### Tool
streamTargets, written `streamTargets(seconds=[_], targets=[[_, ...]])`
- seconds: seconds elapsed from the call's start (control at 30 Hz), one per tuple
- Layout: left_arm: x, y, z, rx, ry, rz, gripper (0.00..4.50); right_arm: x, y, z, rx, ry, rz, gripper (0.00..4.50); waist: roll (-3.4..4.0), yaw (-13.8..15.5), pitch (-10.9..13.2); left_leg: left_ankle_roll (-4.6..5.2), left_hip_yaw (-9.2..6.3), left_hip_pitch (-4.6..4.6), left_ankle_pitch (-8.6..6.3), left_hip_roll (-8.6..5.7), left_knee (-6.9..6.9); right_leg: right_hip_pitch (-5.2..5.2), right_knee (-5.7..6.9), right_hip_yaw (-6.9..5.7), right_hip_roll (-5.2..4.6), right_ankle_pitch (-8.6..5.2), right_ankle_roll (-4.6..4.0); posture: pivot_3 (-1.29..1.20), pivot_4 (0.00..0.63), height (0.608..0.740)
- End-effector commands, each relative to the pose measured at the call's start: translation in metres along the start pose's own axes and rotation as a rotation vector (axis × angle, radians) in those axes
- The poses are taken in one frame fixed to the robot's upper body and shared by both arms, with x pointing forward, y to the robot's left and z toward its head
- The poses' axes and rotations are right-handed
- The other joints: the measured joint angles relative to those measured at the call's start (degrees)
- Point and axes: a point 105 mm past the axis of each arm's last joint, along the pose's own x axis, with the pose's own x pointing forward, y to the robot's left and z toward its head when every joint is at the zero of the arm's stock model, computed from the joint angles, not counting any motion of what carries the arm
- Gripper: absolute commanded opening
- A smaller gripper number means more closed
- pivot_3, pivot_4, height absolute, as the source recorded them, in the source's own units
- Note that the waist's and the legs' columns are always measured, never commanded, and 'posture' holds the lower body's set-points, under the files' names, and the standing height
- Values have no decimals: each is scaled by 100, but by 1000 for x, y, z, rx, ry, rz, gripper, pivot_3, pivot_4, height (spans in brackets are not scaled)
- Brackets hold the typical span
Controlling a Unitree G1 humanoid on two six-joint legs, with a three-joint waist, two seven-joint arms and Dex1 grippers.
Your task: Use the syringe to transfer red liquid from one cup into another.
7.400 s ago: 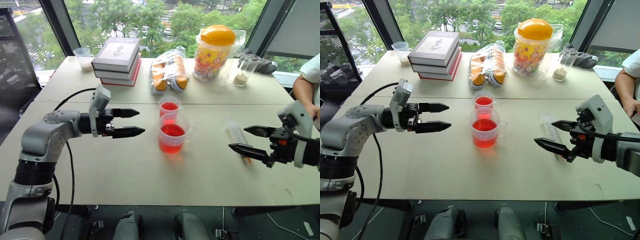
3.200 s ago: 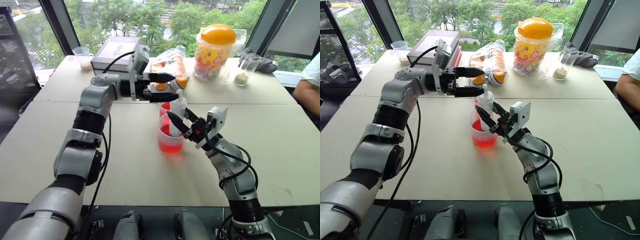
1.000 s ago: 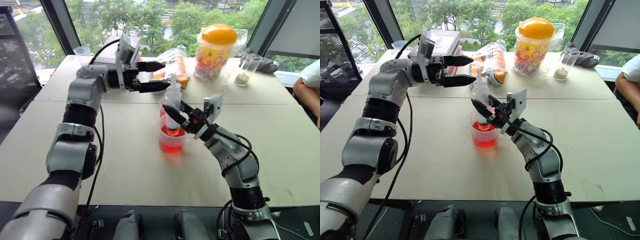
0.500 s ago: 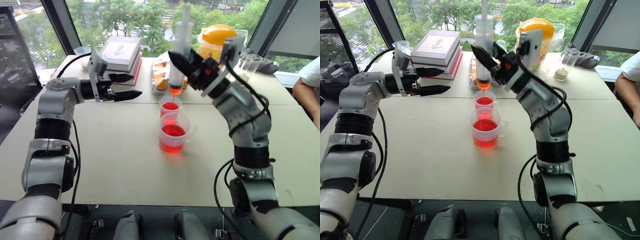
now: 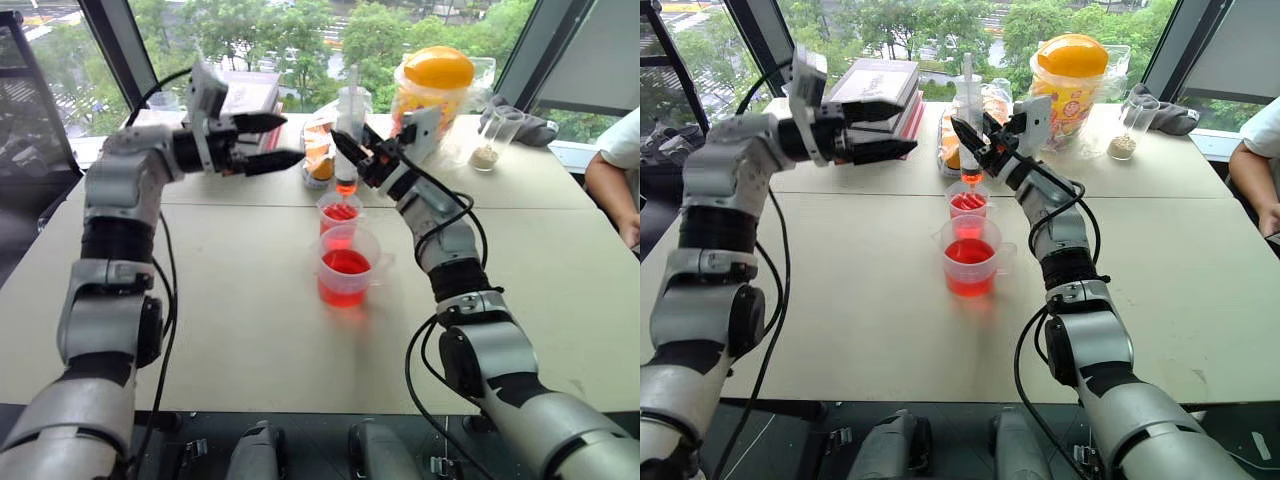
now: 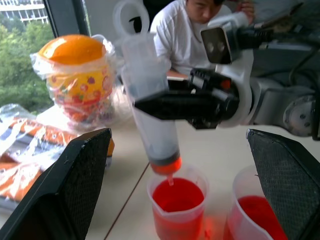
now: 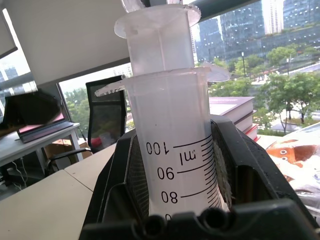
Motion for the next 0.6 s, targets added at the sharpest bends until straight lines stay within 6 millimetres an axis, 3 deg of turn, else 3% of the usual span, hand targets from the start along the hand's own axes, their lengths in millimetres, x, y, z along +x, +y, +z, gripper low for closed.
streamTargets(seconds=[0.03, 0.23, 0.6], targets=[[16, 0, 18, 53, -33, -42, 4454, 4, 0, 17, -38, -65, 2, 1376, 0, -16, 0, 0, 0, 0, 0, 0, -1, 0, -1, 0, 0, 0, 0, 0, 150, 740], [38, -3, 30, 77, -51, -116, 4454, 5, 2, 18, -44, -76, 4, 1376, 2, -100, 2, -1, 0, 1, 1, 2, -5, -6, 3, 0, 5, 0, 0, 0, 150, 740], [55, 1, 31, 76, -60, -105, 4454, 6, 9, 16, -54, -67, 32, 1376, 2, -162, 2, -2, -1, 1, 1, 2, -5, -5, 4, 1, 3, 0, 1, 0, 150, 740]])
